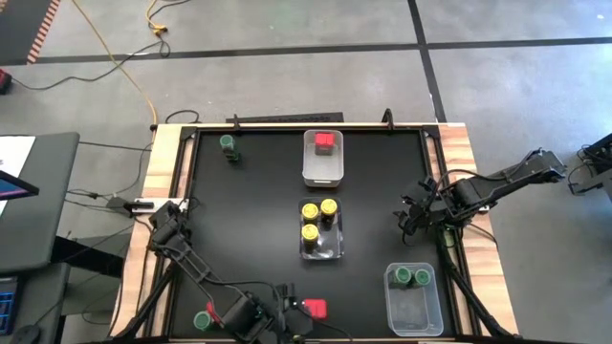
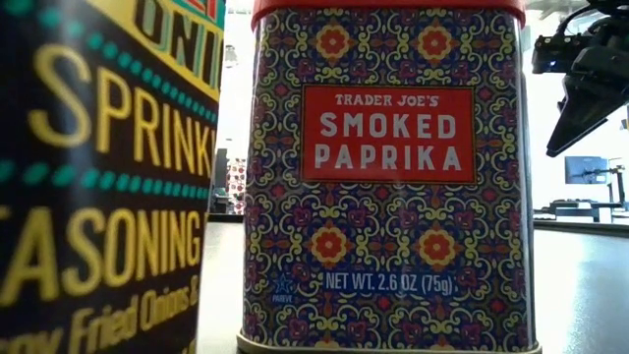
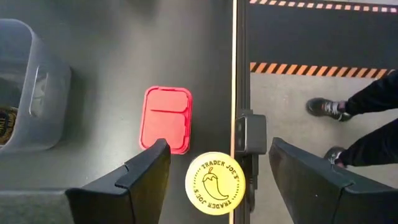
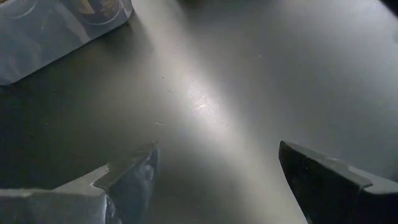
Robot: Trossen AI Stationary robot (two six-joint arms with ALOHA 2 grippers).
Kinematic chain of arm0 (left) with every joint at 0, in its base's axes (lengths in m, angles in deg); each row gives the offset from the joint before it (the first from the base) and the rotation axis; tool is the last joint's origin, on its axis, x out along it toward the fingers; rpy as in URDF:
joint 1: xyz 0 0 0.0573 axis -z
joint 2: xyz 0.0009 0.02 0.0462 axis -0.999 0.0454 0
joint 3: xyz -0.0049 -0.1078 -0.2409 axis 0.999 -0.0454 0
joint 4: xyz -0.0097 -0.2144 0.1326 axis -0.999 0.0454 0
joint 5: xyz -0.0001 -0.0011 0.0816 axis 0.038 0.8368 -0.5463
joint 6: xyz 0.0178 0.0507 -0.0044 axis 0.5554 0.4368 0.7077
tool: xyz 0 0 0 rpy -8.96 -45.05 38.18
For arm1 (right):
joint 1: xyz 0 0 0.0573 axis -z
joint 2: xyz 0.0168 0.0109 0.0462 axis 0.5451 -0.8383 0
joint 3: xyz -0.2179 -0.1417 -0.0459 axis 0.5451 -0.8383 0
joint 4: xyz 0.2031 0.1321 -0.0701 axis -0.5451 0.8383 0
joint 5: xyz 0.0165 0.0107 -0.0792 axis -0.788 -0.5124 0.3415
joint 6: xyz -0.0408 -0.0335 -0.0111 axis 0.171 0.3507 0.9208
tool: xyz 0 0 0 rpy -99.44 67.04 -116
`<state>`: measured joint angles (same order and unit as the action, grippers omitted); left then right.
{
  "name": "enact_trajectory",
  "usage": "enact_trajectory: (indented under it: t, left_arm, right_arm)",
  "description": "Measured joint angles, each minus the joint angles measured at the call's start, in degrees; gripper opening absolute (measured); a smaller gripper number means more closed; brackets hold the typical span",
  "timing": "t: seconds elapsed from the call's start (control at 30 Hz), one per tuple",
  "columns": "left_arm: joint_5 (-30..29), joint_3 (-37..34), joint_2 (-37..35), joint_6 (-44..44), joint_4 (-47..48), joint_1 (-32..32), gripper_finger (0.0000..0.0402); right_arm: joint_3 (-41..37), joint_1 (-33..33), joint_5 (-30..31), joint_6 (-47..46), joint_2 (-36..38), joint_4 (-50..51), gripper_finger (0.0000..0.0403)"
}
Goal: Sort spices by type
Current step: Put the yellow seasoning bottle into the black bin
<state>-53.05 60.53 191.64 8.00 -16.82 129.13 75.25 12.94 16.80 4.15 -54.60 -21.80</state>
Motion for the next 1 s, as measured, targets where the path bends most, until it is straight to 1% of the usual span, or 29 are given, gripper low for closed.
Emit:
enact_trajectory:
  t: [0.2, 0.53, 0.73, 0.83, 1.0]
  left_arm:
    - [0.0, -0.04, 1.02, 0.14, 0.13, 0.04, 0.026]
    - [3.91, -0.13, 5.04, -1.04, -1.5, 0.29, 0.026]
    - [3.88, -0.06, 6.13, -2.47, -0.53, 0.31, 0.0261]
    - [2.96, -0.08, 6.63, -3.19, 0.53, 0.31, 0.0261]
    - [5.9, -0.07, 7.77, -3.16, 0.45, 0.2, 0.0261]
  right_arm:
    - [0.0, 0.0, 0.02, -0.04, 0.0, -0.13, 0.0356]
    - [0.02, 0.0, 0.07, -0.09, -0.03, -0.36, 0.0356]
    - [0.02, 0.0, 0.07, -0.17, -0.02, -0.45, 0.0356]
    - [0.02, 0.0, 0.06, -0.2, -0.03, -0.47, 0.0356]
    - [0.02, 0.0, 0.04, -0.2, -0.02, -0.47, 0.0356]
